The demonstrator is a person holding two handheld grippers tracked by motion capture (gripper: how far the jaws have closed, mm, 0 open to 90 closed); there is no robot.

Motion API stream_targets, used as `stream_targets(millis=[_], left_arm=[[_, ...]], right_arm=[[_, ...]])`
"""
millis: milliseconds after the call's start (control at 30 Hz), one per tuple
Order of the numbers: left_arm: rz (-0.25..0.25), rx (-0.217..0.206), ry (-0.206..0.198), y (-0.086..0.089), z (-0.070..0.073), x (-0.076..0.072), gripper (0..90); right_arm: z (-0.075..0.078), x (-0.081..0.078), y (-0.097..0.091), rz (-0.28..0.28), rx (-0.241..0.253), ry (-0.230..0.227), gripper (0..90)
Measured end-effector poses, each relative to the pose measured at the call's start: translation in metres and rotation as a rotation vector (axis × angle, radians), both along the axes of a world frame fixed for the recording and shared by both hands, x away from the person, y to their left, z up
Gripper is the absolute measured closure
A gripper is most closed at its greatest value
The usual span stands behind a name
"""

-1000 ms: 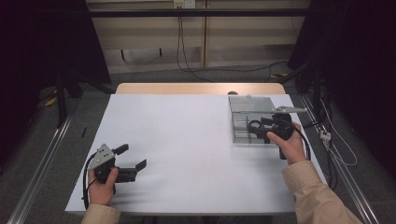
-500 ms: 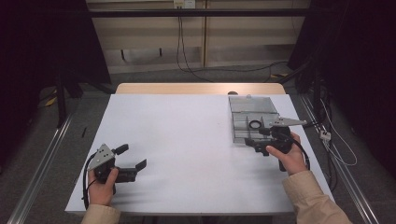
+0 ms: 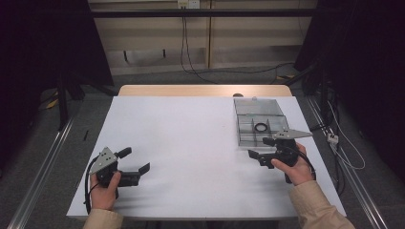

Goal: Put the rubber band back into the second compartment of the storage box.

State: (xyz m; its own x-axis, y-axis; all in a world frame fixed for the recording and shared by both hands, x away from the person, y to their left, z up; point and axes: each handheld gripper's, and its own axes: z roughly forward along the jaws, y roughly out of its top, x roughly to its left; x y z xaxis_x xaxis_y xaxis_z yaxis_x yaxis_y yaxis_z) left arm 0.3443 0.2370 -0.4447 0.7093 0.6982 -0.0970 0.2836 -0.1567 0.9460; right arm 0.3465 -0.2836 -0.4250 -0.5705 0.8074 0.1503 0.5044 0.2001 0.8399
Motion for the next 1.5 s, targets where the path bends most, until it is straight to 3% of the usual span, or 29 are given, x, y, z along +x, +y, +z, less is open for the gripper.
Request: stream_targets(millis=[467,1500], left_arm=[[-0.002,-0.003,0.0,0.0,0.0,0.0,3.5],[-0.004,-0.005,0.007,0.0,-0.001,0.0,3.4]], right_arm=[[-0.01,-0.019,0.002,0.023,0.007,0.005,16.6],[-0.031,-0.054,-0.007,0.013,-0.011,-0.004,16.0]])
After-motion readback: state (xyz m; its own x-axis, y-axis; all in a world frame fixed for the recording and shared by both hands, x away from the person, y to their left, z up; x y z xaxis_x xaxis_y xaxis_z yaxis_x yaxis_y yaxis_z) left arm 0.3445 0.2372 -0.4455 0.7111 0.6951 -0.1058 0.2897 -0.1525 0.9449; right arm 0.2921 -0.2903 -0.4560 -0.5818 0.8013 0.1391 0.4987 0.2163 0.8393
